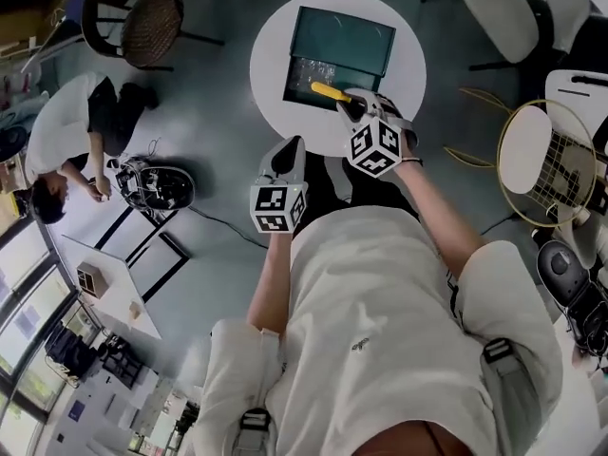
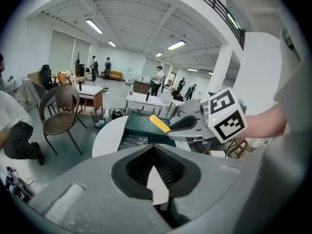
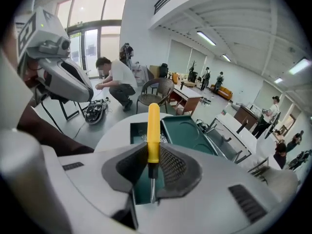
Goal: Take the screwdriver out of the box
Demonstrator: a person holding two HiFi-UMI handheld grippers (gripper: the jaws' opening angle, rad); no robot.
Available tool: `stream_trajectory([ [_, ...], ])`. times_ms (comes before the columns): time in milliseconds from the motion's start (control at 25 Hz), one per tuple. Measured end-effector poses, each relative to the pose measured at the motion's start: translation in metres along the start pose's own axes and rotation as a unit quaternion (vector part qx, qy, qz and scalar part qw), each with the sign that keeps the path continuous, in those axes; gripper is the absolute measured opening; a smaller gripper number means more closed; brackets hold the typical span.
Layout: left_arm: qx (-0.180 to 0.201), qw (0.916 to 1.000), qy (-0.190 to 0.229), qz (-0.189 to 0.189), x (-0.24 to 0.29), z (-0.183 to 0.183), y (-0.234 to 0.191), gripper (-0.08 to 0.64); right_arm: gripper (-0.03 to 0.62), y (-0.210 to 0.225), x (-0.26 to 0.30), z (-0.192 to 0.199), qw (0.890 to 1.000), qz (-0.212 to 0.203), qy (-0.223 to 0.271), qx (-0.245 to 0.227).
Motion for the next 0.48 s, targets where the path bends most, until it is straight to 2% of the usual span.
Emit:
stream_trajectory([
  [160, 0.006, 0.9993, 0.036, 0.012, -0.01, -0.027, 0.017, 0.011, 0.08, 0.006, -0.042, -0.016, 0.997, -0.033, 0.041, 0.064],
  [320, 0.023, 0.9974, 0.058, 0.036, -0.015, -0.053, 0.03, 0.011, 0.08, 0.01, -0.078, -0.026, 0.987, -0.048, 0.067, 0.14],
  [400, 0.048, 0.9964, 0.058, 0.039, -0.024, -0.063, 0.037, 0.011, 0.08, 0.007, -0.096, -0.032, 0.978, -0.055, 0.081, 0.182],
  [480, 0.08, 0.9938, 0.064, 0.043, -0.033, -0.076, 0.044, 0.011, 0.08, 0.011, -0.114, -0.041, 0.966, -0.059, 0.106, 0.23],
])
Point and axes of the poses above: the fingertips, and each gripper's own axes: x forward along the fingers, y to its right, z out of its underside, the point moved 3 cm from there along -x, backward along the fingers, and after that the axes turned 12 degrees about z, right-handed, at the moved point
